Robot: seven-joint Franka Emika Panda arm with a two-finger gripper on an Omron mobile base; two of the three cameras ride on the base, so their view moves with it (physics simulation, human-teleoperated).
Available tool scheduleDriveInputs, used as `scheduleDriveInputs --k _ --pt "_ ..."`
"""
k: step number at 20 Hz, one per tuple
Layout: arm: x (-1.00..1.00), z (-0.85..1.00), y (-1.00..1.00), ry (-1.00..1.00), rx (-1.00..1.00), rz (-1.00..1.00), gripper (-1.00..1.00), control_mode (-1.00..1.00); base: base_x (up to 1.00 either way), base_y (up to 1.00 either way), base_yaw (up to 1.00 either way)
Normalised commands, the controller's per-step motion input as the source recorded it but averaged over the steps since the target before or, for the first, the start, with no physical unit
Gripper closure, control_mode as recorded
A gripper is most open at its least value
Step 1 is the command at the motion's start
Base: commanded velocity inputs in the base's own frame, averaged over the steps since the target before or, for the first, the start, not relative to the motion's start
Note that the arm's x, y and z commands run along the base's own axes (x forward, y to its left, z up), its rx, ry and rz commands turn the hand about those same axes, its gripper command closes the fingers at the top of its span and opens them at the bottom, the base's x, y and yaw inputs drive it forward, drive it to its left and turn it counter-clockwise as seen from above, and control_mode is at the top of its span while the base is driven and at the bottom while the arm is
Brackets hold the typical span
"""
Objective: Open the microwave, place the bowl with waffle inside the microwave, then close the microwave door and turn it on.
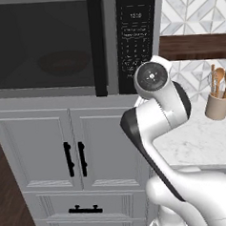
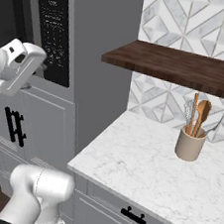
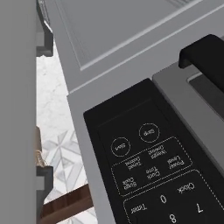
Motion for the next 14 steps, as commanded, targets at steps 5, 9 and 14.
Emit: scheduleDriveInputs --k 5,9,14 --pt "0.29 -0.16 0.0 0.0 0.0 0.0 -1.0 -1.0 0.0 0.0 0.0" --pt "0.3 -0.12 0.0 0.0 0.0 0.0 -1.0 -1.0 0.0 0.0 0.0" --pt "0.32 -0.06 0.0 0.0 0.0 0.0 -1.0 -1.0 0.0 0.0 0.0"
